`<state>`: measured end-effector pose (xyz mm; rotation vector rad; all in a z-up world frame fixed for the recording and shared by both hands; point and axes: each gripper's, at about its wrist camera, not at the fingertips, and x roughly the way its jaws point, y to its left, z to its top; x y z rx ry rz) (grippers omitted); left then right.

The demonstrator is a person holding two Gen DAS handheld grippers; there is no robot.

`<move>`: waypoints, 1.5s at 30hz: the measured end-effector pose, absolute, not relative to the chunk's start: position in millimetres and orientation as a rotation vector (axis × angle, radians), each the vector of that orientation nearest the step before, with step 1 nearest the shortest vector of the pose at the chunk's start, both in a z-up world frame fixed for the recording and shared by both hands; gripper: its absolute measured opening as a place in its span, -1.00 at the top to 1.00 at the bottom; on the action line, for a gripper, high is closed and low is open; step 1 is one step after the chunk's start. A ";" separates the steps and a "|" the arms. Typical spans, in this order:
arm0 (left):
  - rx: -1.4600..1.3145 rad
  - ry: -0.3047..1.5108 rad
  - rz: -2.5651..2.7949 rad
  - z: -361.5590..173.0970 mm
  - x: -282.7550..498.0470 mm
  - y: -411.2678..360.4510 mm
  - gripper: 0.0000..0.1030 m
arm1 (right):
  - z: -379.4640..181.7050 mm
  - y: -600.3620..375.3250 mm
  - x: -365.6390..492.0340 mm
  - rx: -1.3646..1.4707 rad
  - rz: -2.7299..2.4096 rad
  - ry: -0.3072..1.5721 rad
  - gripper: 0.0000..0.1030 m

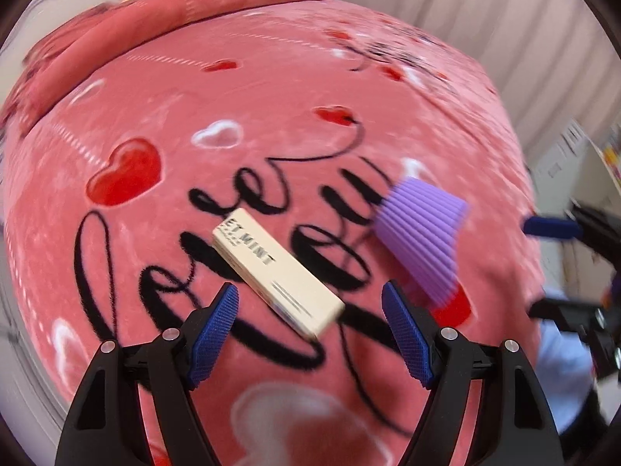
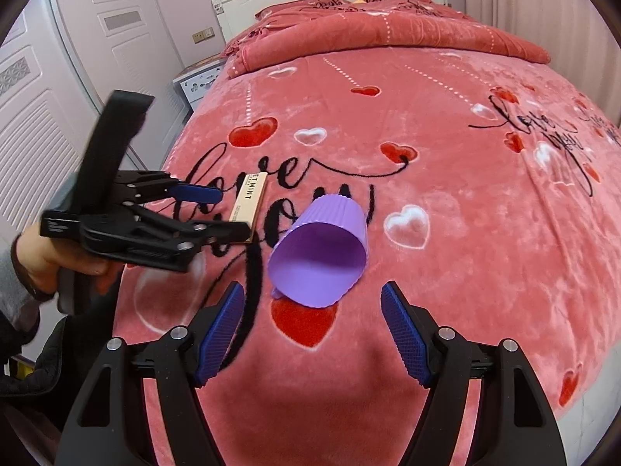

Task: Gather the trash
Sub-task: 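Grasp the cream ETMINT box with the left tool while the right tool grasps the purple cup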

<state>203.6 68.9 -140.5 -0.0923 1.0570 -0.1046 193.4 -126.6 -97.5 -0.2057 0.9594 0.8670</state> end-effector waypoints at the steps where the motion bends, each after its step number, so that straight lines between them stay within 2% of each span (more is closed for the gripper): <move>1: -0.113 1.056 -0.072 -145.1 206.8 69.6 -0.49 | -98.8 -126.6 195.9 -0.205 0.870 0.961 -0.41; 6: -0.116 1.075 -0.044 -160.7 215.5 65.0 -0.49 | -105.4 -127.6 204.8 -0.190 0.878 0.971 -0.41; 8: -0.084 1.079 -0.069 -164.4 213.8 64.4 -0.39 | -107.5 -127.2 207.1 -0.186 0.882 0.973 -0.41; 10: -0.057 1.087 -0.082 -166.6 213.1 70.4 -0.04 | -110.1 -126.4 209.1 -0.184 0.883 0.973 -0.41; 11: -0.057 1.090 -0.094 -166.1 212.8 75.9 0.05 | -112.4 -125.5 210.3 -0.184 0.881 0.977 -0.41; 12: -0.053 1.094 -0.101 -164.8 212.9 81.6 0.28 | -114.6 -124.6 211.5 -0.183 0.877 0.980 -0.41; 13: -0.048 1.096 -0.111 -163.8 212.9 86.2 0.35 | -116.2 -123.7 212.2 -0.181 0.875 0.983 -0.41; 30: 0.076 1.119 -0.335 -146.8 204.5 79.1 0.39 | -136.8 -104.0 238.2 -0.223 0.817 0.975 -0.38; 33: 0.085 1.126 -0.344 -149.9 208.8 75.6 0.39 | -142.8 -99.2 248.0 -0.225 0.814 0.983 -0.24; 35: 0.088 1.128 -0.345 -151.9 212.3 75.1 0.39 | -147.2 -94.8 253.0 -0.237 0.821 0.985 0.14; 36: 0.085 1.130 -0.350 -152.9 213.6 75.1 0.39 | -150.1 -92.2 255.6 -0.245 0.828 0.991 0.23; 38: 0.088 1.134 -0.354 -155.4 215.2 75.1 0.39 | -155.1 -88.9 259.7 -0.256 0.831 0.995 0.81; 45: 0.095 1.131 -0.364 -157.3 217.1 72.0 0.39 | -155.8 -90.9 259.2 -0.249 0.834 0.988 0.85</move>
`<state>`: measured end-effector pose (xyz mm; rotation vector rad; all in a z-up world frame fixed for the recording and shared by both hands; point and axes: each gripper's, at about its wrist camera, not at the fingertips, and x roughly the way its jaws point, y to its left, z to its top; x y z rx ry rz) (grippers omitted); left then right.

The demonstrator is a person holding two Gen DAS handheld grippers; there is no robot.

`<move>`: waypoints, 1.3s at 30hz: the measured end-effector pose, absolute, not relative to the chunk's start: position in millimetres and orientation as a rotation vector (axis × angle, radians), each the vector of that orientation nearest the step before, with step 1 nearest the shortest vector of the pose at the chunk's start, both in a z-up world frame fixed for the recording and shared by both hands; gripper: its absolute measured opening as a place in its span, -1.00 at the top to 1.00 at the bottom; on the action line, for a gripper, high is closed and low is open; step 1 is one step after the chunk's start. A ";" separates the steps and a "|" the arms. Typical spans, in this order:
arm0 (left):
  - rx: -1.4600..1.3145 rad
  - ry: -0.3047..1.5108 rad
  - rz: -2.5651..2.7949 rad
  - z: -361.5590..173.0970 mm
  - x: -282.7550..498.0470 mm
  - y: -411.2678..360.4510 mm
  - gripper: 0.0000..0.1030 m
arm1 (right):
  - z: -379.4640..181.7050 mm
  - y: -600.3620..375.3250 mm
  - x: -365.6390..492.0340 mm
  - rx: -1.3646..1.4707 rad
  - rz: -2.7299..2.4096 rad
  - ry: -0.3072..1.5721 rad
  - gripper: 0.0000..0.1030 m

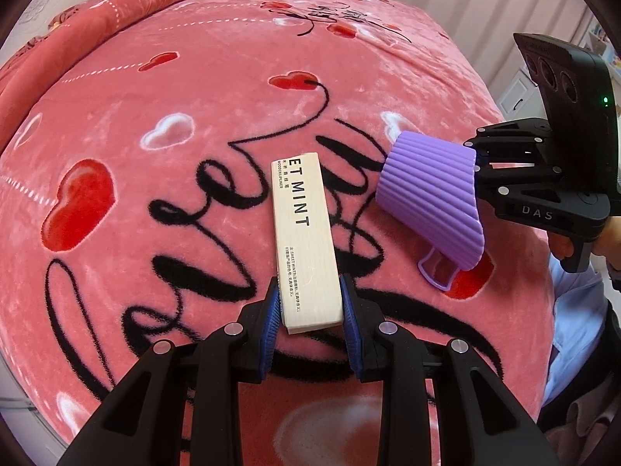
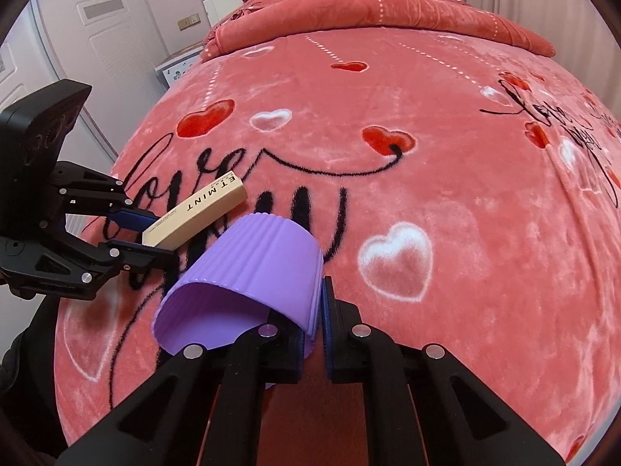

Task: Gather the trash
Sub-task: 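Grasp the cream ETMINT box with the left tool while the right tool grasps the purple cup, then carry the ETMINT box and purple cup over the orange bin with both tools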

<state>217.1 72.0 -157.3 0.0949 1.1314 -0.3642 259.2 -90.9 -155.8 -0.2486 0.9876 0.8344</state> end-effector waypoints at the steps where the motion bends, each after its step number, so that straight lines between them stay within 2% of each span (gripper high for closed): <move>1: 0.095 1.128 -0.366 -156.1 216.3 71.7 0.39 | -153.8 -92.3 257.7 -0.244 0.833 0.985 0.88; 13: 0.132 1.067 -0.415 -115.4 177.1 45.6 0.39 | -109.1 -125.5 216.7 -0.208 0.829 0.930 0.89; 22: 0.217 0.995 -0.505 -79.3 141.7 -11.2 0.39 | -71.9 -191.9 162.3 -0.149 0.755 0.870 0.89; 31: 0.333 0.932 -0.685 -62.8 126.5 -109.5 0.39 | -51.0 -300.3 112.9 -0.058 0.572 0.826 0.89; 39: 0.456 0.902 -0.930 -63.1 119.7 -232.8 0.39 | -55.5 -438.6 57.0 0.083 0.310 0.821 0.89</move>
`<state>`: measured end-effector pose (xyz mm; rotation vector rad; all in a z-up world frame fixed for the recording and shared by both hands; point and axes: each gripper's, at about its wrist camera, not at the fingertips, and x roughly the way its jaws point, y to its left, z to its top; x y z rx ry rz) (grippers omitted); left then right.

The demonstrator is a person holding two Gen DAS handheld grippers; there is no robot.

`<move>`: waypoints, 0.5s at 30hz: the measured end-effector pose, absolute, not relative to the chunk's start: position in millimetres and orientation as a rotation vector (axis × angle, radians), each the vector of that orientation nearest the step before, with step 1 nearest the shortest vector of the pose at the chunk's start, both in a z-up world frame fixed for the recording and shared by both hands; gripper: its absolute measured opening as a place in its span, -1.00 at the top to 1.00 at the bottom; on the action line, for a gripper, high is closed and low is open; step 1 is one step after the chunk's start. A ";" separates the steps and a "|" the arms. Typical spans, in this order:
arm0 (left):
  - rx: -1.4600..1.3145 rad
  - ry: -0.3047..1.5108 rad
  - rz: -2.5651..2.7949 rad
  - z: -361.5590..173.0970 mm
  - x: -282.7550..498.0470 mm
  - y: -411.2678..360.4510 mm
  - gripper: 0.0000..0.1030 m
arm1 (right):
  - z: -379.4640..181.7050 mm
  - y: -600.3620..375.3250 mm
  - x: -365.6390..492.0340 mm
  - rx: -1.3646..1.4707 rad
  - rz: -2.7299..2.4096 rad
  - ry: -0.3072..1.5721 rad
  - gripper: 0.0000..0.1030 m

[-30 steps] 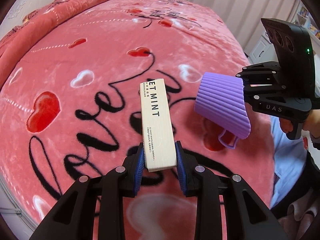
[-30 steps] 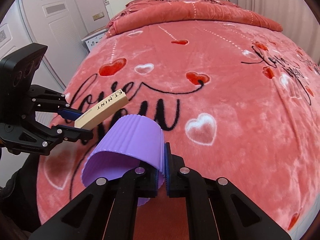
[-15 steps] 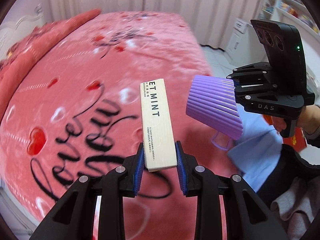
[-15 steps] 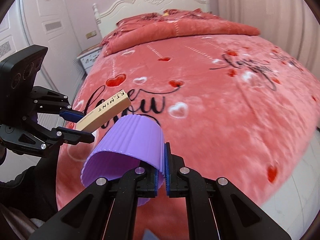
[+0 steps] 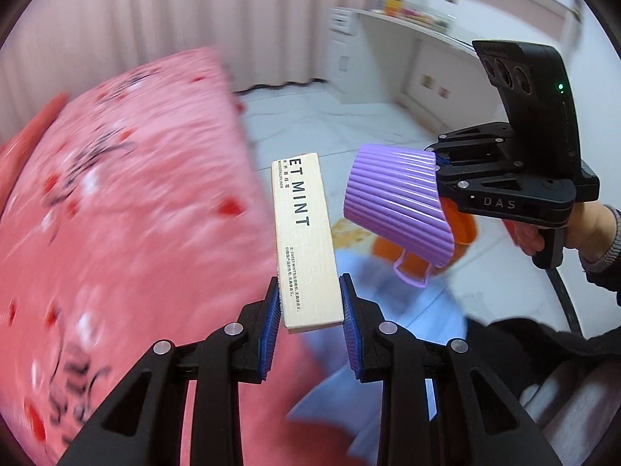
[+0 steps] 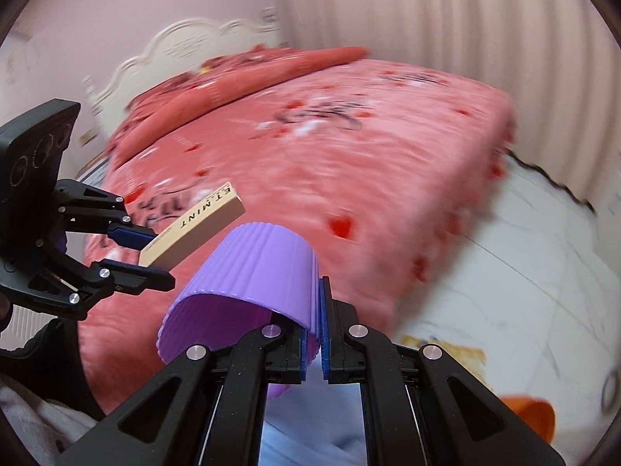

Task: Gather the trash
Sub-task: 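Carry the ETMINT box and purple cup over the orange bin with both tools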

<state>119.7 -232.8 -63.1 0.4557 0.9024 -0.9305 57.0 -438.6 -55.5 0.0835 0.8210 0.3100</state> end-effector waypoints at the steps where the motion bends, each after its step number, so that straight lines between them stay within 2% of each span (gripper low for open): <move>1: 0.465 0.900 -0.956 -64.0 119.2 -245.4 0.39 | -56.5 -452.6 50.7 0.097 0.284 0.822 0.89; 15: 0.642 0.919 -1.320 -102.9 85.9 -433.0 0.39 | -99.7 -657.6 -52.8 0.279 -0.151 0.871 0.89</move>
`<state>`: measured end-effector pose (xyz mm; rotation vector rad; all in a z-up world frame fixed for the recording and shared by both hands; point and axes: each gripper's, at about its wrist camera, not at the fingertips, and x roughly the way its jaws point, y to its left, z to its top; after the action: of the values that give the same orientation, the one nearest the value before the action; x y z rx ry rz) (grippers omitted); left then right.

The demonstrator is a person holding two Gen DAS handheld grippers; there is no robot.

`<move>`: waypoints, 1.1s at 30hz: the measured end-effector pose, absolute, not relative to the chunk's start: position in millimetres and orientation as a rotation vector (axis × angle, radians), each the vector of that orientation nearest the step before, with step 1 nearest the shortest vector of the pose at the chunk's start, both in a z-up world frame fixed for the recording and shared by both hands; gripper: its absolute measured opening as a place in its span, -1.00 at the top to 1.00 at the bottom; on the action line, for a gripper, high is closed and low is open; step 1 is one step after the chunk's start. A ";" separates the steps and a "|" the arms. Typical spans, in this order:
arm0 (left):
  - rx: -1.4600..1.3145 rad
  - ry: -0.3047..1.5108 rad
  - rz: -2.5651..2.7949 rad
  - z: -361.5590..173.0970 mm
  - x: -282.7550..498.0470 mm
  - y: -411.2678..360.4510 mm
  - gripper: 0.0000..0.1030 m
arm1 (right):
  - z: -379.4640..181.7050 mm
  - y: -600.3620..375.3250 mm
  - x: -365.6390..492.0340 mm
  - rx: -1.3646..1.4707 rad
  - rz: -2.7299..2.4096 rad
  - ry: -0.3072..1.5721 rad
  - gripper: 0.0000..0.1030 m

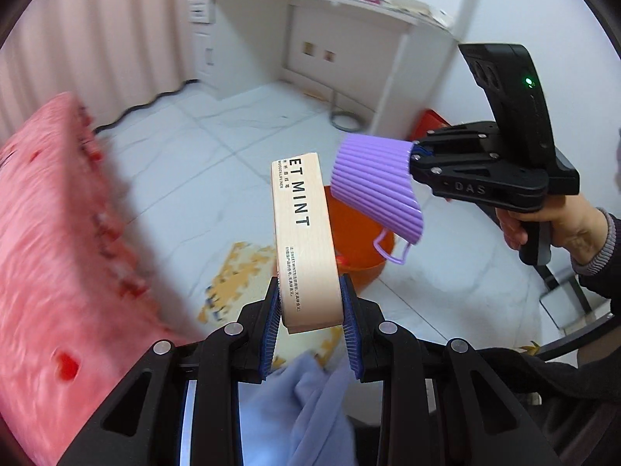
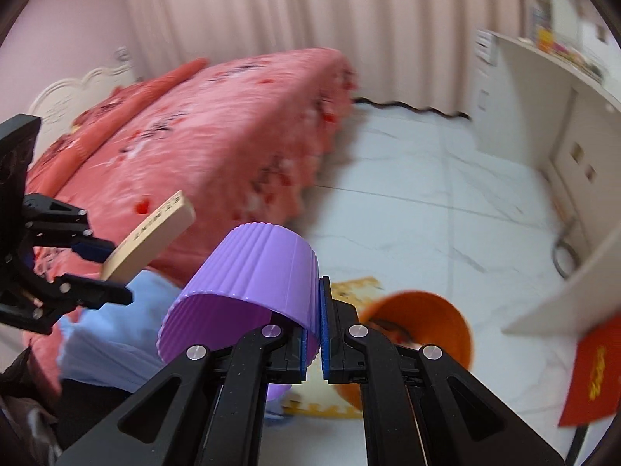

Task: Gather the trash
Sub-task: 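Carry the ETMINT box and purple cup over the orange bin with both tools, then open both tools to drop the box and cup into the bin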

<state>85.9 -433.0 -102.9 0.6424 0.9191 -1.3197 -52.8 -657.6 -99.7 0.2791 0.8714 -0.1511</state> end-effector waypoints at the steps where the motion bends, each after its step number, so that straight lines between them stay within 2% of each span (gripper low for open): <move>1: 0.648 0.926 -1.337 -106.6 84.5 -442.7 0.39 | -105.7 -670.6 -59.2 0.293 -0.178 0.876 0.89; 12: 0.720 1.001 -1.451 -145.6 71.6 -512.0 0.39 | -164.9 -744.5 -80.7 0.378 -0.325 0.935 0.89; 20: 0.744 1.031 -1.476 -159.1 64.7 -543.7 0.39 | -181.4 -765.0 -85.2 0.401 -0.378 0.944 0.88; 23: 0.738 1.009 -1.488 -161.1 62.5 -555.3 0.37 | -185.9 -772.0 -86.8 0.413 -0.403 0.941 0.74; 24: 0.736 1.011 -1.499 -163.7 61.7 -559.7 0.13 | -187.4 -773.9 -86.5 0.416 -0.412 0.945 0.59; 25: 0.745 1.020 -1.499 -167.3 60.2 -563.7 -0.46 | -192.3 -776.9 -86.6 0.423 -0.432 0.962 0.09; 26: 0.762 1.003 -1.465 -170.3 59.2 -565.7 -0.62 | -195.6 -777.9 -87.4 0.426 -0.447 0.965 -0.08; 33: 0.729 1.018 -1.413 -169.5 68.5 -542.0 -0.62 | -199.9 -767.6 -87.8 0.428 -0.415 0.972 -0.10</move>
<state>68.5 -542.0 -169.5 0.7293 1.0180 -1.4128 -87.8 -767.6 -199.9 0.4278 0.9725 -0.4151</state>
